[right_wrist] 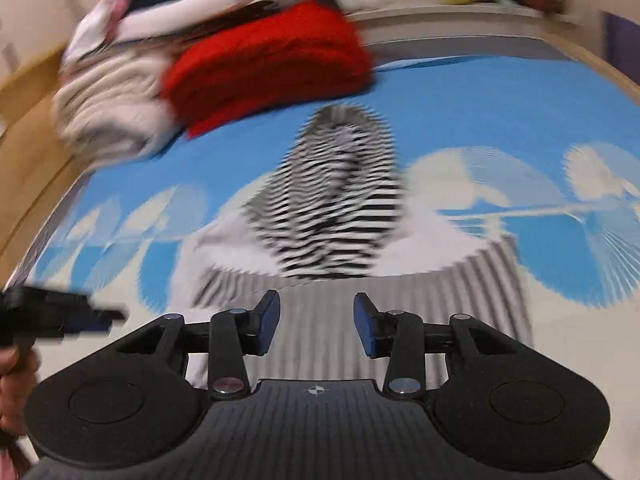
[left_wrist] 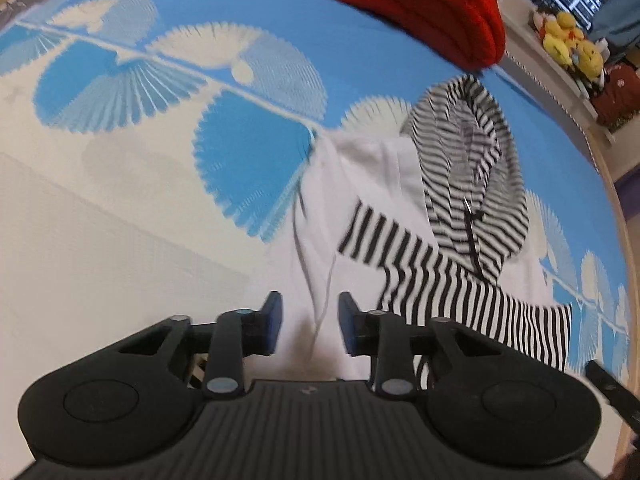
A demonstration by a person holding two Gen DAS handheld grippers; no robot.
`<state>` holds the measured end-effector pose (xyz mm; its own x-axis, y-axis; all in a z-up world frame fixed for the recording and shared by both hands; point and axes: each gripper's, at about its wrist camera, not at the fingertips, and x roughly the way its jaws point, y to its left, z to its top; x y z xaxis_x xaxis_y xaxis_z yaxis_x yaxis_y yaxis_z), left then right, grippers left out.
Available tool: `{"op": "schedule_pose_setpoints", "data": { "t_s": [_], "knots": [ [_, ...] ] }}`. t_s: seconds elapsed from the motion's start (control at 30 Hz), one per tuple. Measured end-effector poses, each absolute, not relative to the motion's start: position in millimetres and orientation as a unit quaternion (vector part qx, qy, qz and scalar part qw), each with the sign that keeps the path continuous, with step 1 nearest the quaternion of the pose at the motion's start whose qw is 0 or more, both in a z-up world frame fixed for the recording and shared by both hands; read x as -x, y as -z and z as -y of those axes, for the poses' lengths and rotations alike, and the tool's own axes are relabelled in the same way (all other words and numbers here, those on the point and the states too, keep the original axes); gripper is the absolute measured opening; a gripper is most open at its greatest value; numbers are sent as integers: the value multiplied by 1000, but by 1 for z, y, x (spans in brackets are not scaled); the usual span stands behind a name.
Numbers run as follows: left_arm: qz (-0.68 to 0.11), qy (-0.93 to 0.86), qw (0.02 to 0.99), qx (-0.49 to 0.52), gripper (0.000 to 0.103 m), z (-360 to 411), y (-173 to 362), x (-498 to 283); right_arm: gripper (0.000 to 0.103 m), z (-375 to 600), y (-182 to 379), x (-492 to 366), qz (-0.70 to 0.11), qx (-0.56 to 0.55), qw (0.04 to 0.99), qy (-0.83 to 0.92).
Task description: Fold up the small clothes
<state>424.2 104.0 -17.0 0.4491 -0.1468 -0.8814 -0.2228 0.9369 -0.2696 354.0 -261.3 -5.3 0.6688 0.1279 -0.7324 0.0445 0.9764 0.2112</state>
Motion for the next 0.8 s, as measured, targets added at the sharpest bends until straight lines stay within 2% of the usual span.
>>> {"op": "schedule_pose_setpoints", "data": {
  "t_s": [0.07,0.27,0.43,0.47,0.53,0.57,0.67,0.8],
  "knots": [
    [-533,-19,828,171,31,-99,29,-426,44,275,17,-367,-431,-116,895,9],
    [-555,-11,812,179,34,-84,57,-437,42,296,15,-389,-411,-94,906,24],
    [-574,-24,806,142,33,-71,75,-446,42,332,10,-397,-414,-133,900,40],
    [-578,-22,805,134,32,-68,77,-447,42,339,9,-398,-413,-134,899,48],
    [-577,-6,809,113,8,-61,78,-448,42,350,10,-401,-413,-141,898,59],
    [-573,2,813,98,3,-57,75,-447,42,355,10,-402,-413,-147,897,65],
    [-540,9,840,55,2,-49,50,-440,42,364,11,-403,-413,-157,894,78],
    [-485,0,871,79,2,-63,3,-425,42,362,16,-402,-421,-172,887,76]
  ]
}}
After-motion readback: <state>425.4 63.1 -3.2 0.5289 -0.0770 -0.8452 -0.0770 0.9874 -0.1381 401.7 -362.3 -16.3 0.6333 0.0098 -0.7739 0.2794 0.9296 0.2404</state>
